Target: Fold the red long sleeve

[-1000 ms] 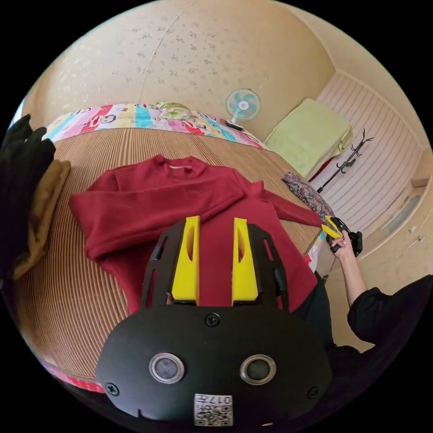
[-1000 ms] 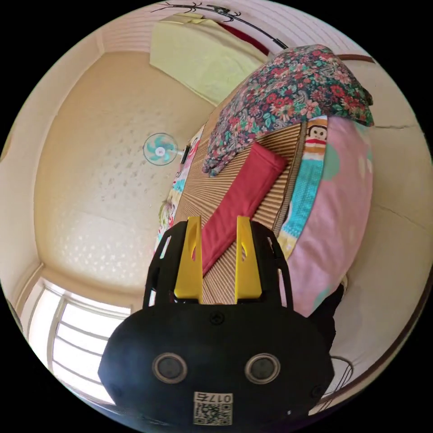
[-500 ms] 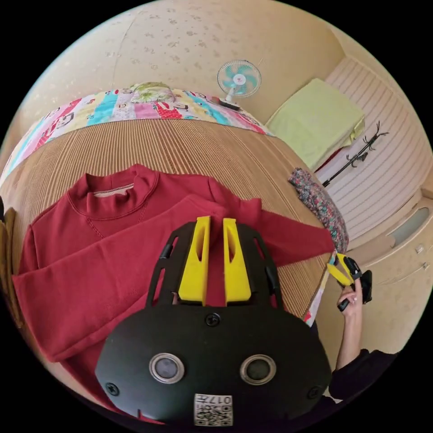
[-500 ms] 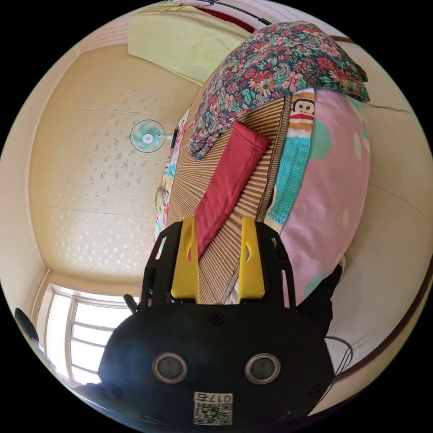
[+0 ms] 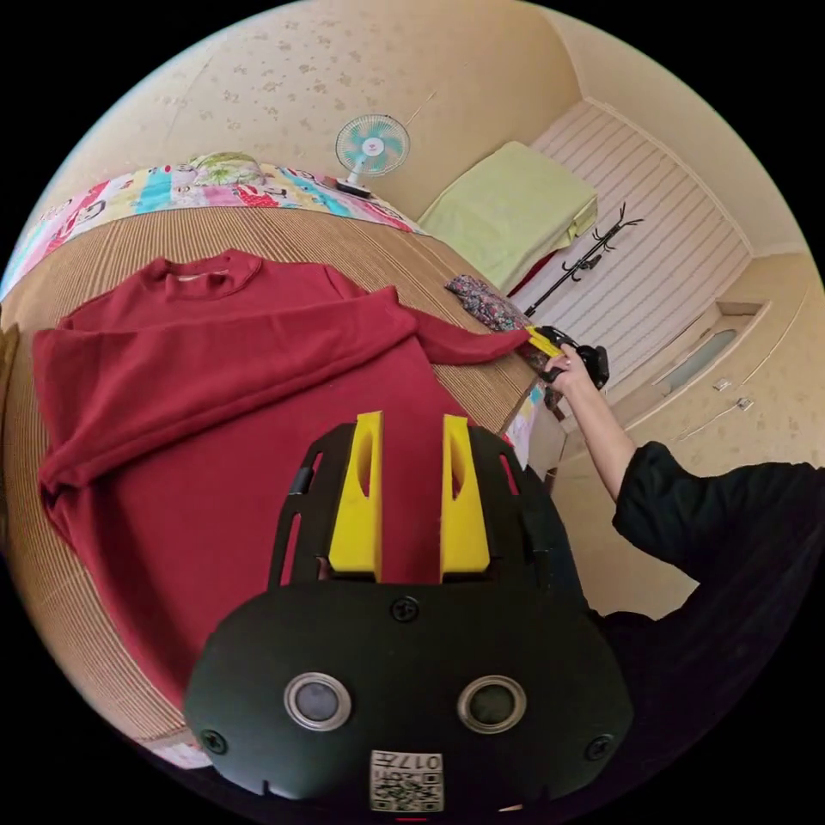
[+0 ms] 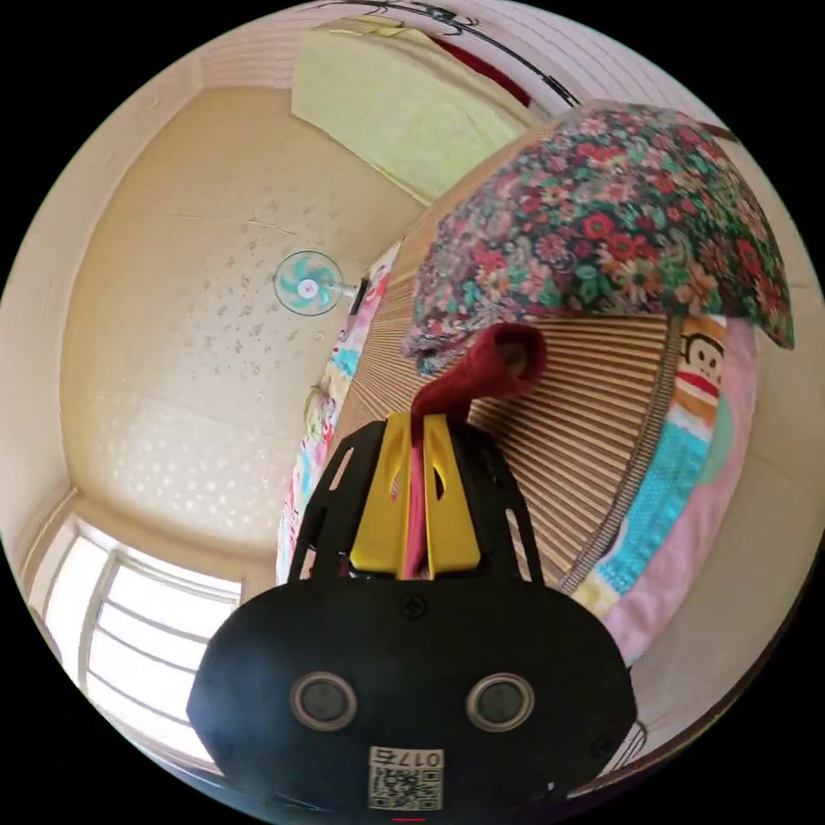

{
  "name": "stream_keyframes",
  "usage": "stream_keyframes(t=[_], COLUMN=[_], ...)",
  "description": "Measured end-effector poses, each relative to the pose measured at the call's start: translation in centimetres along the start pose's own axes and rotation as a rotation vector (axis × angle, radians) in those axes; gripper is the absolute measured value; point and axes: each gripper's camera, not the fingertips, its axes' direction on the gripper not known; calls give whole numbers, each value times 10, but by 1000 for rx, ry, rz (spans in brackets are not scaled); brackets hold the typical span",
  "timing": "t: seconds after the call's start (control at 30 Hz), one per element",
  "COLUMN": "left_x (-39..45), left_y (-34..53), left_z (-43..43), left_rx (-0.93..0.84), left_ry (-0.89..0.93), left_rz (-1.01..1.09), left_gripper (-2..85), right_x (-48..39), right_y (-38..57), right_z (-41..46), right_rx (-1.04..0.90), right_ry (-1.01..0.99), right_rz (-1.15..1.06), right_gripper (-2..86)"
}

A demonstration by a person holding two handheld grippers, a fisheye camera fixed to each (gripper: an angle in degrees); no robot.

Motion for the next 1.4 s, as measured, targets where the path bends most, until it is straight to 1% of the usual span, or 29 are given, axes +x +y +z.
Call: stream_keyframes(t=[0.07,0.1,0.17,0.2,0.27,0.3,0.37,0.4,0.43,0.47,0.53,0.6,0.67,0.7,0.73,0.77,0.8,0.83,0.9,0.97,1.0,1.07,1.13,1.17,1.2,1.23,1.27,1.33,1.4], left_x=[-12,-16,-33,-37,-51,-53,-55,-54,-53,-51,-48,-45,-47,-49,-55,-63,-66,-68,-76,-93,-98,-124,-149,-165,-171,-177,-176,-168,-158], left_y=[39,47,73,78,86,86,82,80,75,69,60,50,36,31,21,8,1,-16,-48,-94,-106,-151,-179,-191,-193,-190,-178,-148,-109], left_z=[-49,-59,-92,-97,-109,-110,-117,-119,-121,-123,-121,-113,-93,-86,-71,-53,-47,-42,-29,-18,-15,-8,-14,-29,-41,-70,-100,-134,-155], left_rx=[43,56,100,109,125,130,170,177,178,171,147,117,61,40,-20,-93,-108,-96,-151,-174,-181,-174,-162,-152,-129,-45,48,113,102], left_ry=[-98,-115,-149,-154,-165,-165,-179,-188,-205,-221,-253,-305,-391,-410,-457,-519,-525,-553,-577,-587,-600,-653,-631,-577,-543,-470,-415,-383,-387], left_rz=[-87,-117,-231,-255,-341,-357,-382,-386,-392,-388,-363,-325,-289,-282,-282,-304,-289,-264,-256,-264,-256,-226,-245,-300,-337,-371,-361,-335,-324], left_gripper=[104,104,104,105,107,108,109,109,110,110,107,101,83,70,45,18,5,-1,-6,-8,-8,-7,-3,1,4,18,40,65,88], right_x=[-96,-121,-213,-231,-288,-296,-303,-299,-283,-261,-226,-197,-165,-158,-145,-134,-129,-118,-123,-140,-146,-170,-181,-188,-190,-196,-199,-193,-167], right_y=[42,58,142,167,277,305,418,444,488,516,535,544,549,550,553,557,560,567,571,569,569,575,573,562,554,538,526,520,521], right_z=[10,15,47,57,106,120,186,203,232,242,225,193,153,145,134,135,141,165,191,243,258,321,359,374,377,369,345,295,246], right_rx=[-25,-51,-165,-197,-350,-396,-617,-694,-848,-919,-898,-812,-656,-619,-554,-522,-521,-581,-596,-641,-647,-653,-663,-696,-709,-705,-675,-592,-510], right_ry=[-189,-233,-367,-392,-476,-488,-466,-425,-322,-267,-280,-199,67,133,254,364,420,558,548,588,596,654,666,688,701,659,526,362,332], right_rz=[-298,-363,-571,-612,-742,-762,-845,-856,-853,-817,-773,-791,-853,-868,-892,-926,-947,-987,-1020,-945,-946,-1046,-1104,-1069,-1018,-911,-871,-868,-871], right_gripper=[35,35,37,37,42,44,56,62,71,79,84,87,85,84,79,71,65,54,45,40,40,40,42,45,46,50,57,72,85])
